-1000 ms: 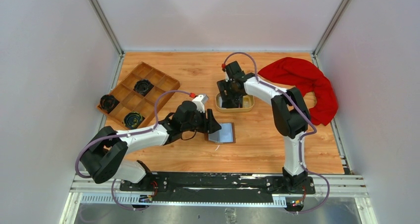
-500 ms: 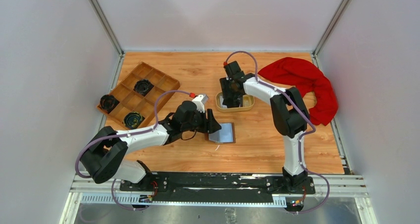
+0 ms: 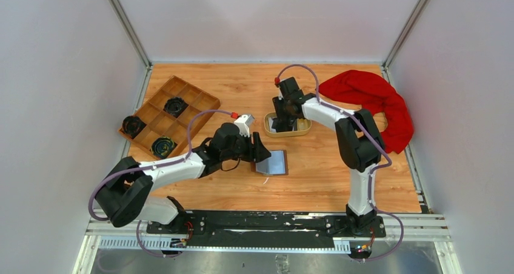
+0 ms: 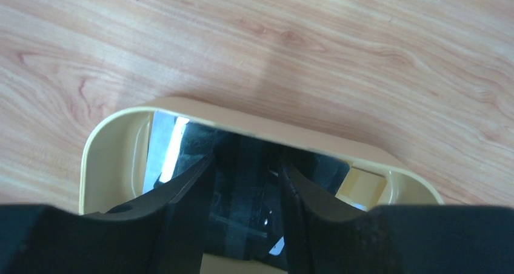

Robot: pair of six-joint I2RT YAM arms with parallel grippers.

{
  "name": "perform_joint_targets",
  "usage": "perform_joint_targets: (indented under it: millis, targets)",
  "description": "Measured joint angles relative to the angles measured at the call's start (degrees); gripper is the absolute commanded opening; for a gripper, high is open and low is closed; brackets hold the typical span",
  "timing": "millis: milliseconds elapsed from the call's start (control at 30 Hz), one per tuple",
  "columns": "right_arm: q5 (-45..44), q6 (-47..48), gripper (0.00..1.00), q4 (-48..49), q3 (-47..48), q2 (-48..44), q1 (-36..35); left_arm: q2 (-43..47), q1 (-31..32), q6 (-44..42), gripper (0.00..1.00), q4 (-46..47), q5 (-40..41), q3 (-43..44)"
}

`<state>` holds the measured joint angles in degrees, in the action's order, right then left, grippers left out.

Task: Put the credit cards into the card holder
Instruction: Pick up the credit card from the storage box.

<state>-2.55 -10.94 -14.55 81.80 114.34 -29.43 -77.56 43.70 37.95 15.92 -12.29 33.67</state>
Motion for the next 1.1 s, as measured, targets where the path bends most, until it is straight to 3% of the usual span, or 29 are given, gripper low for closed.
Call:
perform_joint_targets:
  millis: [200, 467, 867, 967, 1100]
  targets:
    - [6.1, 3.52, 0.62, -0.5, -3.26, -3.78, 1.88, 2.21, 0.0, -0.07, 0.57, 0.0, 0.7, 0.0]
    - [13.49, 3.96, 0.65, -0.61, -5.92, -7.87, 8.41, 2.67, -0.02, -0.5, 0.59, -0.31, 2.14, 0.61]
    - [18.69, -1.79, 0.64, -0.15, -5.6, -3.08, 10.36, -12.0, -3.13, -1.79, 0.54, -0.13, 2.38, 17.84]
    - [19.78, -2.86, 0.61, 0.09, -5.51, -2.69, 10.78, -16.61, -3.45, -1.79, 0.47, -0.09, 2.51, 20.63]
    - [21.86, -4.07, 0.59, 0.15, -5.51, -2.47, 11.82, -21.77, -4.15, -1.86, 0.22, -0.24, 3.17, 23.32]
